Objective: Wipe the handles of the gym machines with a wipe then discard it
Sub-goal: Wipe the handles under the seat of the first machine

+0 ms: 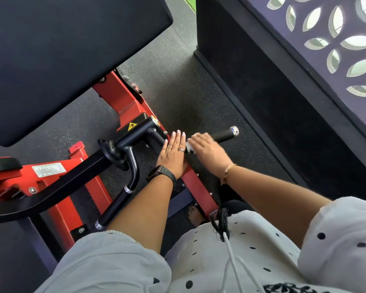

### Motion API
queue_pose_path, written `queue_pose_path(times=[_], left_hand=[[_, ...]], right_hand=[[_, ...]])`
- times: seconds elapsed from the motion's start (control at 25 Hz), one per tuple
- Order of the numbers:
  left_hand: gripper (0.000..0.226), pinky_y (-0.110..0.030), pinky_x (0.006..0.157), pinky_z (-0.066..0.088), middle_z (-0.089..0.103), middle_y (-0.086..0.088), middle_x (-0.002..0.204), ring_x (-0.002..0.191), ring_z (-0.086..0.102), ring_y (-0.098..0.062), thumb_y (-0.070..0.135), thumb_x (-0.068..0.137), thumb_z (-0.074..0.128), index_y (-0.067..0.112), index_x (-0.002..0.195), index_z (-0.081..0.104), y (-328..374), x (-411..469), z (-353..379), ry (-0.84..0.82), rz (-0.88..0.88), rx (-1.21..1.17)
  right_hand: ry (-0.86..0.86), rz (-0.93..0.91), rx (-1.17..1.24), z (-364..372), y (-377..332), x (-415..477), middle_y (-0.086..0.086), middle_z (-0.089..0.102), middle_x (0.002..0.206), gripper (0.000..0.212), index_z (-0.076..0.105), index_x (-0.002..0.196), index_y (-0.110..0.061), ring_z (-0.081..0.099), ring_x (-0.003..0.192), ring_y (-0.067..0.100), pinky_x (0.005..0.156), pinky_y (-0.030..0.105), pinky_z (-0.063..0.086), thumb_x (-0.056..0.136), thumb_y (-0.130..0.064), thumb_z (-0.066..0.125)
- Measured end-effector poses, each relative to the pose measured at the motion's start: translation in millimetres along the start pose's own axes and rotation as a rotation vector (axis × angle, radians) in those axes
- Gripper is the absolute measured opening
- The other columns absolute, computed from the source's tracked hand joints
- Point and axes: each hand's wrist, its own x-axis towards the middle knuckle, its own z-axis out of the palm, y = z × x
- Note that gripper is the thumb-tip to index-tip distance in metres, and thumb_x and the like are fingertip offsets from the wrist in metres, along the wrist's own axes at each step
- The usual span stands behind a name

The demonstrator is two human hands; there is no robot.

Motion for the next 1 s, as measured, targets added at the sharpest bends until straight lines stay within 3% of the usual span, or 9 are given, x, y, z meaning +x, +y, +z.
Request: queue_pose_path(times=[0.16, 0.32, 0.4, 0.56, 0.64, 0.72, 0.84, 1.0], left_hand=[[0.084, -0.034, 0.117, -0.01, -0.017, -0.009, 0.158, 0.146, -0.017, -0.02, 0.021, 0.093, 0.046, 0.007, 0.149, -0.016, -4.4, -0.8, -0.1, -0.01, -0.009, -0.008], [0.086, -0.035, 0.118, -0.009, -0.013, -0.004, 0.16, 0.146, -0.014, -0.018, 0.019, 0.088, 0.047, 0.014, 0.151, -0.011, 3.0, 2.3, -3.3, -0.011, 0.081, -0.021], [0.085, -0.035, 0.119, -0.007, -0.013, -0.001, 0.16, 0.146, -0.014, -0.016, 0.021, 0.088, 0.047, 0.018, 0.151, -0.011, 11.6, 4.5, -2.3, -0.008, 0.134, 0.023], [0.084, -0.036, 0.119, -0.006, -0.012, -0.001, 0.16, 0.147, -0.013, -0.018, 0.022, 0.089, 0.045, 0.019, 0.151, -0.011, 23.2, 11.4, -1.0, 0.011, 0.247, 0.128], [0.083, -0.037, 0.119, -0.005, -0.011, -0.002, 0.16, 0.147, -0.012, -0.018, 0.022, 0.089, 0.045, 0.018, 0.151, -0.011, 24.9, 15.3, -3.2, 0.015, 0.297, 0.177], [0.084, -0.037, 0.119, -0.003, -0.012, -0.002, 0.16, 0.147, -0.011, -0.018, 0.022, 0.089, 0.045, 0.017, 0.151, -0.011, 24.8, 17.2, -5.3, -0.014, 0.324, 0.185], [0.086, -0.034, 0.12, 0.0, -0.012, -0.003, 0.16, 0.147, -0.012, -0.019, 0.02, 0.089, 0.047, 0.017, 0.151, -0.011, 24.3, 16.8, -4.3, -0.045, 0.322, 0.137], [0.083, -0.034, 0.119, 0.003, -0.011, -0.004, 0.16, 0.147, -0.01, -0.02, 0.021, 0.091, 0.046, 0.016, 0.151, -0.011, 25.3, 17.3, -4.6, -0.032, 0.32, 0.124]], right_hand=[[-0.037, -0.066, 0.052, -5.0, 3.5, 9.8, 0.009, 0.052, 0.138, 0.046, 0.048, 0.137, -0.012, 0.042, 0.132, 0.025, 0.116, 0.037, 0.014, 0.091, -0.01, 0.049], [0.087, 0.196, 0.076, -23.4, 65.1, -5.7, 0.01, 0.059, 0.128, 0.037, 0.058, 0.124, -0.007, 0.045, 0.129, 0.027, 0.117, 0.04, 0.016, 0.087, -0.004, 0.051], [0.134, 0.318, 0.102, -26.8, 82.8, -20.4, 0.013, 0.051, 0.137, 0.04, 0.054, 0.129, -0.004, 0.039, 0.135, 0.028, 0.118, 0.04, 0.016, 0.09, -0.001, 0.05], [0.236, 0.391, 0.256, -13.7, 70.3, -47.4, 0.009, 0.036, 0.15, 0.052, 0.043, 0.14, -0.008, 0.035, 0.136, 0.025, 0.116, 0.032, 0.019, 0.09, 0.004, 0.046], [0.264, 0.519, 0.464, -12.7, 64.9, -43.8, 0.003, 0.041, 0.147, 0.052, 0.045, 0.139, -0.016, 0.039, 0.132, 0.017, 0.111, 0.025, 0.025, 0.089, -0.001, 0.046], [0.296, 0.797, 0.79, -19.7, 68.7, -19.1, 0.001, 0.056, 0.132, 0.039, 0.056, 0.127, -0.021, 0.052, 0.116, 0.015, 0.1, 0.027, 0.04, 0.088, -0.016, 0.05], [0.284, 1.062, 1.269, -30.5, 68.8, 4.8, -0.002, 0.062, 0.116, 0.034, 0.062, 0.116, -0.022, 0.057, 0.1, 0.014, 0.092, 0.029, 0.046, 0.086, -0.037, 0.059], [0.386, 1.228, 1.475, -19.8, 54.8, 1.3, -0.002, 0.058, 0.094, 0.026, 0.057, 0.12, -0.011, 0.059, 0.08, 0.01, 0.079, 0.028, 0.054, 0.096, -0.018, 0.047]])
